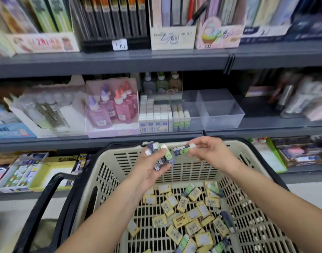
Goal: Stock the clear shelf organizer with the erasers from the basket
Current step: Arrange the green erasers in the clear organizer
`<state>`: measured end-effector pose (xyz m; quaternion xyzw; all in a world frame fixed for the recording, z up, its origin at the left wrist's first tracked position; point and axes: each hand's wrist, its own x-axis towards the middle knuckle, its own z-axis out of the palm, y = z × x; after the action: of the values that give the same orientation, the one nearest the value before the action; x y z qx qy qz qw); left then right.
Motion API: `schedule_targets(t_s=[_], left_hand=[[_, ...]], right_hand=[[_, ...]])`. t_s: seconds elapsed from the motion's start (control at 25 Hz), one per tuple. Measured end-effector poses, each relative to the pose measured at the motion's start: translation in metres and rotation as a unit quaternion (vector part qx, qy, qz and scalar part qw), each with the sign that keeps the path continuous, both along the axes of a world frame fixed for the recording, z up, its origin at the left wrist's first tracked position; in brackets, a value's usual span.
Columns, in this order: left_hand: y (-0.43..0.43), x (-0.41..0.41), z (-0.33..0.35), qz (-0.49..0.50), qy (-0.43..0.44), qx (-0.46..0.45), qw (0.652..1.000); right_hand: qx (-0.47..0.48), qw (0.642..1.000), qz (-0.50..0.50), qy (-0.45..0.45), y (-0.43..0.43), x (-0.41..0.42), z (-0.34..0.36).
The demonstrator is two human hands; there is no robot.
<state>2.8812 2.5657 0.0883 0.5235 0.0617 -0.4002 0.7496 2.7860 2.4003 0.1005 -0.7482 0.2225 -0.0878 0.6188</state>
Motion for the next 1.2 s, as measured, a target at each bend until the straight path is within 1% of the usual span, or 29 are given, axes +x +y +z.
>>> schedule_targets(t_s=[0.2, 0.28, 0.32, 0.36, 0.44, 0.48, 0.52, 0.64, 0.72, 0.88, 0.96, 1.04, 1.16, 1.2], left_hand=[[-0.026, 0.030, 0.027, 0.001, -0.077, -0.004, 0.997], [-0.032, 0.042, 0.033, 0.005, -0.093, -0.005, 0.996], [-0.035, 0.048, 0.034, 0.009, -0.098, -0.005, 0.995], [-0.036, 0.054, 0.035, 0.013, -0.101, -0.006, 0.995], [-0.038, 0.063, 0.036, 0.021, -0.104, -0.004, 0.994], [-0.038, 0.067, 0.035, 0.025, -0.102, -0.004, 0.994], [-0.037, 0.070, 0.034, 0.028, -0.099, -0.004, 0.995], [-0.034, 0.075, 0.029, 0.026, -0.091, -0.005, 0.995], [-0.033, 0.076, 0.026, 0.023, -0.089, -0.007, 0.996], [-0.037, 0.079, 0.025, 0.016, -0.087, -0.010, 0.996], [-0.040, 0.077, 0.027, 0.007, -0.089, -0.010, 0.996], [-0.044, 0.075, 0.028, -0.006, -0.088, -0.006, 0.996], [-0.047, 0.073, 0.030, -0.016, -0.076, 0.008, 0.997], [-0.047, 0.073, 0.030, -0.015, -0.073, 0.010, 0.997]], right_hand=[[-0.027, 0.997, -0.056, -0.052, -0.048, 0.035, 0.033], [-0.065, 0.992, -0.098, -0.056, -0.066, 0.053, 0.044], [-0.116, 0.985, -0.121, -0.047, -0.075, 0.064, 0.048], [-0.191, 0.971, -0.137, -0.036, -0.082, 0.073, 0.052], [-0.344, 0.931, -0.124, -0.008, -0.091, 0.092, 0.055], [-0.388, 0.915, -0.104, 0.015, -0.091, 0.100, 0.055], [-0.408, 0.908, -0.081, 0.048, -0.090, 0.110, 0.054], [-0.409, 0.898, -0.001, 0.162, -0.086, 0.130, 0.050], [-0.429, 0.877, 0.062, 0.209, -0.085, 0.137, 0.047], [-0.443, 0.855, 0.130, 0.238, -0.088, 0.138, 0.045], [-0.437, 0.852, 0.148, 0.249, -0.090, 0.139, 0.044], [-0.449, 0.839, 0.162, 0.261, -0.089, 0.140, 0.045], [-0.498, 0.814, 0.155, 0.255, -0.085, 0.136, 0.050], [-0.510, 0.818, 0.134, 0.230, -0.082, 0.132, 0.054]])
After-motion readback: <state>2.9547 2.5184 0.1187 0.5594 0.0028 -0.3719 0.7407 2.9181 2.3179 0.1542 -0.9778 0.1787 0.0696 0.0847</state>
